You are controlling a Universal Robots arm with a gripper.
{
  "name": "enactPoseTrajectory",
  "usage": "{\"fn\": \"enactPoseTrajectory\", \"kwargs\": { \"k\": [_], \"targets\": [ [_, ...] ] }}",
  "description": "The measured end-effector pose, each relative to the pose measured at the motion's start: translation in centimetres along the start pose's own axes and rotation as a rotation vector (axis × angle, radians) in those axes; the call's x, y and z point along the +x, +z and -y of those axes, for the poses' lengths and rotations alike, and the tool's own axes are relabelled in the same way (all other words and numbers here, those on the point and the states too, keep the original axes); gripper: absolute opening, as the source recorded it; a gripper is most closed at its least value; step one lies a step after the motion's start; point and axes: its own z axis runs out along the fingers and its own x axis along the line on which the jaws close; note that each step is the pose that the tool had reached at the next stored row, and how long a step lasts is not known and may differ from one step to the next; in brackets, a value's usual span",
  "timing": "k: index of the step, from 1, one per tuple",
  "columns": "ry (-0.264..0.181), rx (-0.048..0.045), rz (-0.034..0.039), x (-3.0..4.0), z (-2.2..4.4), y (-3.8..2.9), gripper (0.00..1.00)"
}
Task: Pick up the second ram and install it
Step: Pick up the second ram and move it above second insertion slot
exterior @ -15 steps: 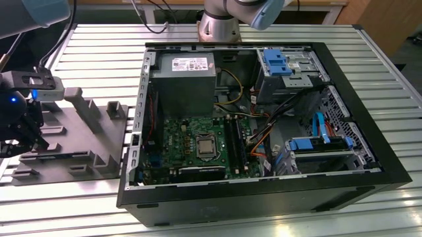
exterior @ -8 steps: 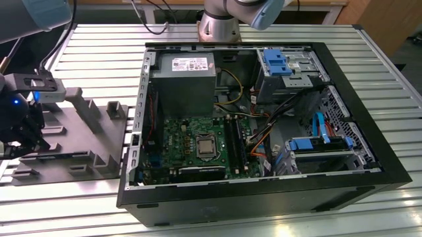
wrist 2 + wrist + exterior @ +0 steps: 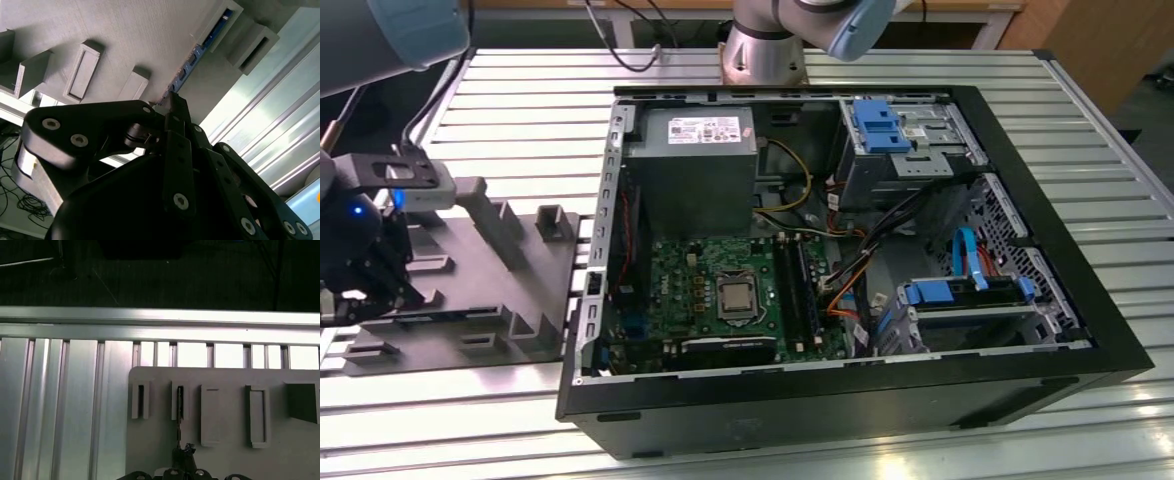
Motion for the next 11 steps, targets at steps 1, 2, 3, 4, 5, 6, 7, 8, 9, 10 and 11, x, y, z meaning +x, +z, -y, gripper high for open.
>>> {"fn": "enactPoseTrajectory", "kwargs": {
  "k": [1, 2, 3, 4, 5, 6, 7, 8, 9, 10, 11],
  "targets": [
    [-0.001, 0.0001, -0.0001, 0.02, 0.00, 0.04, 0.11],
    [-0.001, 0.0001, -0.0001, 0.05, 0.01, 0.08, 0.11],
    [-0.002, 0.0001, -0.0001, 0.07, 0.01, 0.12, 0.11],
    [-0.002, 0.0002, -0.0001, 0.09, 0.01, 0.19, 0.11],
    [-0.003, 0.0002, -0.0002, 0.11, 0.01, 0.29, 0.11],
    [-0.003, 0.0001, -0.0004, 0.14, 0.02, 0.38, 0.11],
    [-0.003, 0.0001, -0.0005, 0.15, 0.02, 0.46, 0.11],
    [-0.004, -0.0001, -0.0007, 0.17, 0.02, 0.51, 0.11],
    [-0.004, 0.0000, -0.0007, 0.18, 0.03, 0.56, 0.11],
    [-0.004, 0.0000, -0.0008, 0.18, 0.03, 0.56, 0.11],
    [-0.004, -0.0001, -0.0009, 0.18, 0.03, 0.56, 0.11]
  ]
}}
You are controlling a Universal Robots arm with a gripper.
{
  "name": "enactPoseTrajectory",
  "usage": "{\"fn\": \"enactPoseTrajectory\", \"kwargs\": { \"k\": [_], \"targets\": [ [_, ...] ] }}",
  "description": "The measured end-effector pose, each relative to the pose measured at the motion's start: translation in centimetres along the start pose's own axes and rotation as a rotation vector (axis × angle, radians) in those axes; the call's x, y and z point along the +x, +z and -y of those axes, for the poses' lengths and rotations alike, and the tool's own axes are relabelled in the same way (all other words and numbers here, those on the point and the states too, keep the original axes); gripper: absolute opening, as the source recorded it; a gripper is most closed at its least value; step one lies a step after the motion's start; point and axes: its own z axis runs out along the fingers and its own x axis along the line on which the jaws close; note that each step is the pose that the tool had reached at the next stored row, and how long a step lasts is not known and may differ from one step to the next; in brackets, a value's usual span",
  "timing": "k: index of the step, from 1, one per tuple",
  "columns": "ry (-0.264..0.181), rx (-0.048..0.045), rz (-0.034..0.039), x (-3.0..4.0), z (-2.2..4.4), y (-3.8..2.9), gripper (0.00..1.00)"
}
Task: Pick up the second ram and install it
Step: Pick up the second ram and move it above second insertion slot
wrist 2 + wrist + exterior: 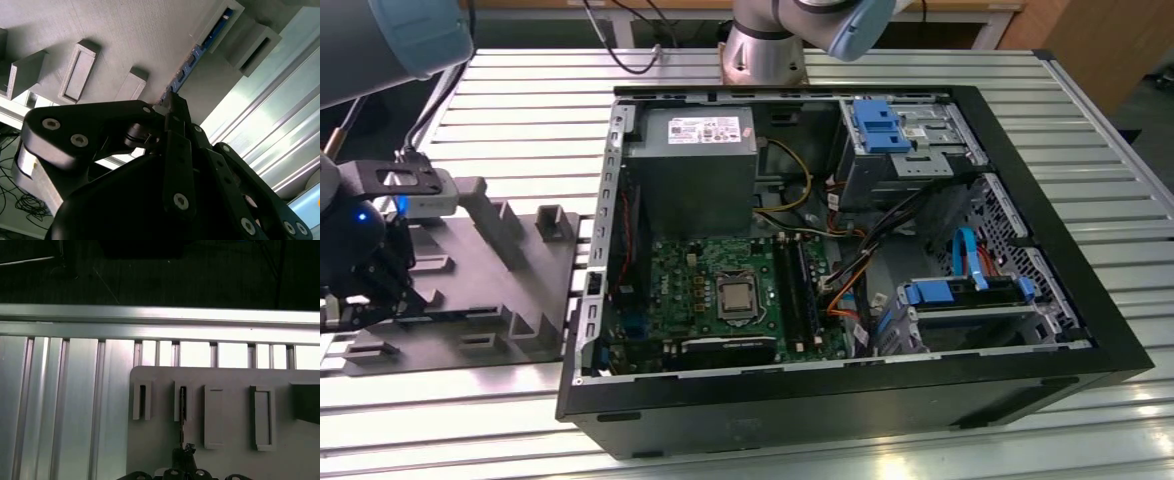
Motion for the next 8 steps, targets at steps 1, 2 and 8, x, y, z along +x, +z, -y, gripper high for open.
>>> {"fn": "enactPoseTrajectory", "kwargs": {
  "k": [1, 2, 8],
  "targets": [
    [0.000, 0.0000, 0.0000, 0.00, 0.00, 0.00, 0.11],
    [0.000, 0.0001, 0.0001, 0.00, 0.00, 0.01, 0.11],
    [0.000, 0.0002, 0.0001, 0.00, 0.00, 0.01, 0.16]
  ]
}}
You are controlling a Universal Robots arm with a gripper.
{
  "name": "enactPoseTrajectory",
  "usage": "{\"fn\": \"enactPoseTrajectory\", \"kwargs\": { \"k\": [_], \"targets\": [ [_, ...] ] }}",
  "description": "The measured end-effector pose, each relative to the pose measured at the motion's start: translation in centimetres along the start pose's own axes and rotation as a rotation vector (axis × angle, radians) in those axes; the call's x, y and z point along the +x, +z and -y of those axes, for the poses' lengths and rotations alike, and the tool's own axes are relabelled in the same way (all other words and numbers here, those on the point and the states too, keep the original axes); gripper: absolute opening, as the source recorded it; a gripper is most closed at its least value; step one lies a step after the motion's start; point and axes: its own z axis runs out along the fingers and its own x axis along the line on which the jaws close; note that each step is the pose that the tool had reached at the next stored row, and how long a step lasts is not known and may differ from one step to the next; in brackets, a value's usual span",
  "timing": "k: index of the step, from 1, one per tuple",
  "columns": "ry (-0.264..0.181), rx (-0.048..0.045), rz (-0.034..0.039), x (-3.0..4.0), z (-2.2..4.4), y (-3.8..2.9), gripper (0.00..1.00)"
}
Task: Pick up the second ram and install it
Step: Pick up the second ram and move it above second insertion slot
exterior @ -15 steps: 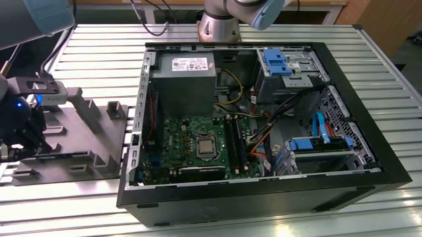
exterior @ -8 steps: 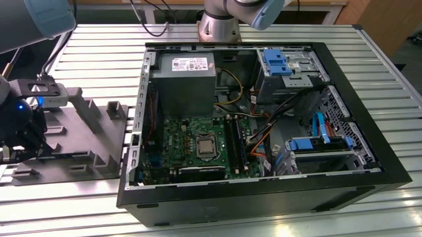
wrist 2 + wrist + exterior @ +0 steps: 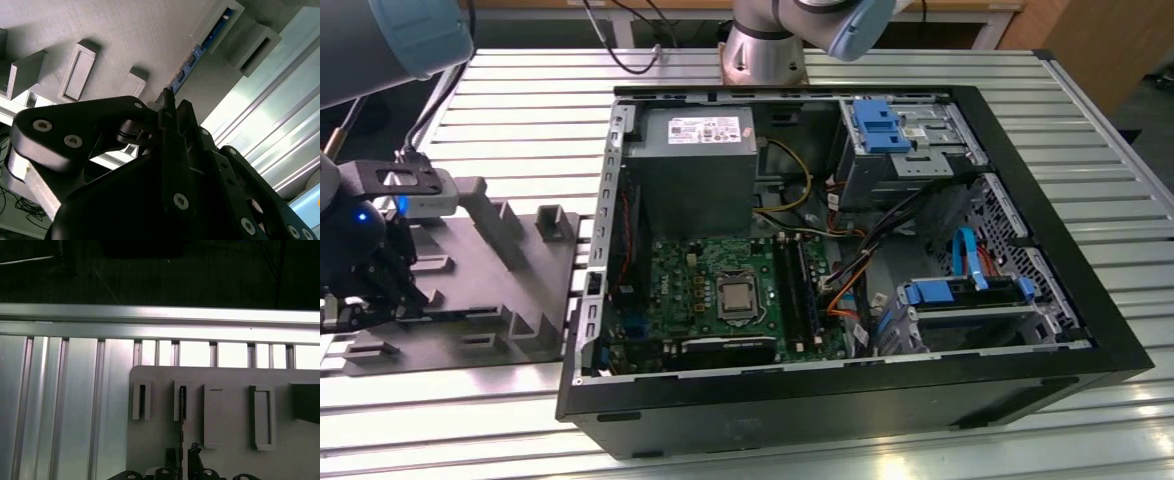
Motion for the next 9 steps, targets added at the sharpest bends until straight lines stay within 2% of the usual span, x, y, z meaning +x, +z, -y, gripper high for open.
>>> {"fn": "enactPoseTrajectory", "kwargs": {
  "k": [1, 9],
  "targets": [
    [0.000, 0.0000, 0.0000, 0.00, 0.00, 0.00, 0.24],
    [-0.028, -0.0005, -0.0015, 0.01, 0.00, 0.44, 0.24]
  ]
}}
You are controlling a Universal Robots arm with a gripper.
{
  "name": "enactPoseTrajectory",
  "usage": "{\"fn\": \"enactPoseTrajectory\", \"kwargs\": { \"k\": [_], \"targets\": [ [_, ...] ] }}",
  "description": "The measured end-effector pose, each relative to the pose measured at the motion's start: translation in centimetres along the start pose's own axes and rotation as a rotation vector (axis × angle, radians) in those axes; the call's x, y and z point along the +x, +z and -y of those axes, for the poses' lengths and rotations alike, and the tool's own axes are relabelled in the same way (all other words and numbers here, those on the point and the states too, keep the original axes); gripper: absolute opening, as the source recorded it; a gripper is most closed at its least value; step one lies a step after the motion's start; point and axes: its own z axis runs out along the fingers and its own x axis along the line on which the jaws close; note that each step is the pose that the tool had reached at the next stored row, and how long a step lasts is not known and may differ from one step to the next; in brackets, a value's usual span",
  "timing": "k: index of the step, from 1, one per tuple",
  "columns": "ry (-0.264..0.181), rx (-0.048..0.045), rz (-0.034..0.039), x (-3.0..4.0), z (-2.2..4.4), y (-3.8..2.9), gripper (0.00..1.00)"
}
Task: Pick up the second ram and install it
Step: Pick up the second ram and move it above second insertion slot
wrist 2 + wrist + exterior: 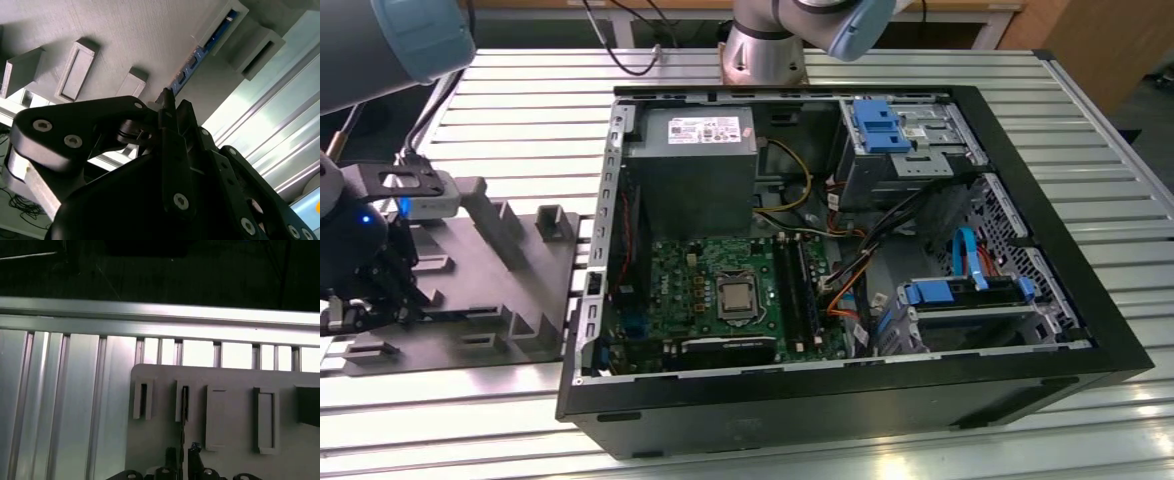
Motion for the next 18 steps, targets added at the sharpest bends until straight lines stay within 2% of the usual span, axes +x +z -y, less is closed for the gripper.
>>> {"fn": "enactPoseTrajectory", "kwargs": {
  "k": [14, 16, 18],
  "targets": [
    [-0.048, -0.0007, -0.0026, 0.00, -0.11, 0.89, 0.24],
    [-0.050, -0.0002, 0.0015, 0.00, -0.11, 0.97, 0.24],
    [-0.051, 0.0006, 0.0124, 0.00, -0.10, 1.00, 0.24]
  ]
}}
